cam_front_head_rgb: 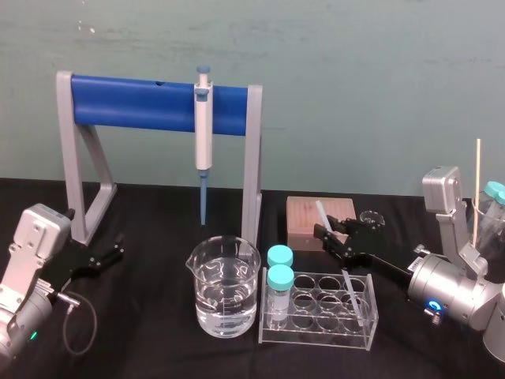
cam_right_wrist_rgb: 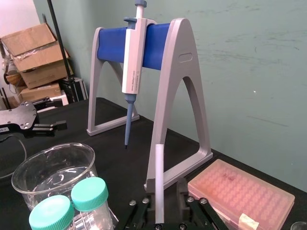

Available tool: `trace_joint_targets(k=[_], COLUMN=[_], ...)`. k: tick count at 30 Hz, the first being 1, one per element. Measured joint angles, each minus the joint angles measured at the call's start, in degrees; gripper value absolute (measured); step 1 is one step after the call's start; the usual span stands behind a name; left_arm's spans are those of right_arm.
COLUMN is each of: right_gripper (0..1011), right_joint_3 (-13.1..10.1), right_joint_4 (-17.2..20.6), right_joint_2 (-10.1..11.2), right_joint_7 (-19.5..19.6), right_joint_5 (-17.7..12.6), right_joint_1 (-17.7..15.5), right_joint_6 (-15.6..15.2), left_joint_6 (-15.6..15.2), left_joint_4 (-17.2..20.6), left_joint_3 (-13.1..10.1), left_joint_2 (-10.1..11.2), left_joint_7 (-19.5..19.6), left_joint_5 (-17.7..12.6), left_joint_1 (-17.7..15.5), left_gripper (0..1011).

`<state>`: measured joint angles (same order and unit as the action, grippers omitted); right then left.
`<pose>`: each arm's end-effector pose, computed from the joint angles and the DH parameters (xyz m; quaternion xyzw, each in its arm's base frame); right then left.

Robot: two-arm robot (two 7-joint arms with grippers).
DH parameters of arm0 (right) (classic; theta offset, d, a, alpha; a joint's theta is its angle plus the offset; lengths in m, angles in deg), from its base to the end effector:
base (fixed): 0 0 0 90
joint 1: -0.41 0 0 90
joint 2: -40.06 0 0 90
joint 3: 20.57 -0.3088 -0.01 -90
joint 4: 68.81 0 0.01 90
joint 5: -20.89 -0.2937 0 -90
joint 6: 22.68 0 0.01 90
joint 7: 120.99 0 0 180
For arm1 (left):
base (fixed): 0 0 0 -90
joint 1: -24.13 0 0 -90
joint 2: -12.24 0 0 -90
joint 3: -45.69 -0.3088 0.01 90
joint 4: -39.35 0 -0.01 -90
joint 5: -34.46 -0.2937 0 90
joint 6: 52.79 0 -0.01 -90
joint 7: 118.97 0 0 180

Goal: Pick up the stirring rod with one hand, then place it down.

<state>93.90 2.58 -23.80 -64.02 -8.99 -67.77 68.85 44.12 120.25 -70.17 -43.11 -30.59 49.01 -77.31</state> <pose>0.4075 -0.0733 -0.2960 -0.0374 0.0224 -0.3786 0.9245 0.3469 0.0974 -0.3145 0.1414 -0.1325 0.5800 0.7913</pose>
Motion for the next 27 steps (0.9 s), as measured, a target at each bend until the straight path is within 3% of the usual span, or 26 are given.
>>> trace_joint_targets(k=[4,9,22,27], right_gripper=[174,73,72,72], right_joint_3=[0.00,0.00,-0.09,-1.76], right_joint_4=[0.00,0.00,0.01,1.04], right_joint_2=[0.00,0.00,-0.03,-0.52], right_joint_7=[-0.02,-0.02,0.01,0.74], right_joint_5=[-0.02,-0.03,0.00,-0.60], right_joint_1=[0.00,0.00,-0.05,-0.83], right_joint_6=[0.00,0.00,0.06,1.33], left_joint_6=[0.00,0.00,0.00,0.00], left_joint_4=[0.00,0.00,0.00,0.00], left_joint_3=[0.00,0.00,0.00,0.00], left_joint_2=[0.00,0.00,0.00,0.00], left_joint_7=[0.00,0.00,0.00,0.00], left_joint_5=[0.00,0.00,0.00,0.00], left_joint_1=[0.00,0.00,0.00,0.00], left_gripper=[1000,1001,1000,1000])
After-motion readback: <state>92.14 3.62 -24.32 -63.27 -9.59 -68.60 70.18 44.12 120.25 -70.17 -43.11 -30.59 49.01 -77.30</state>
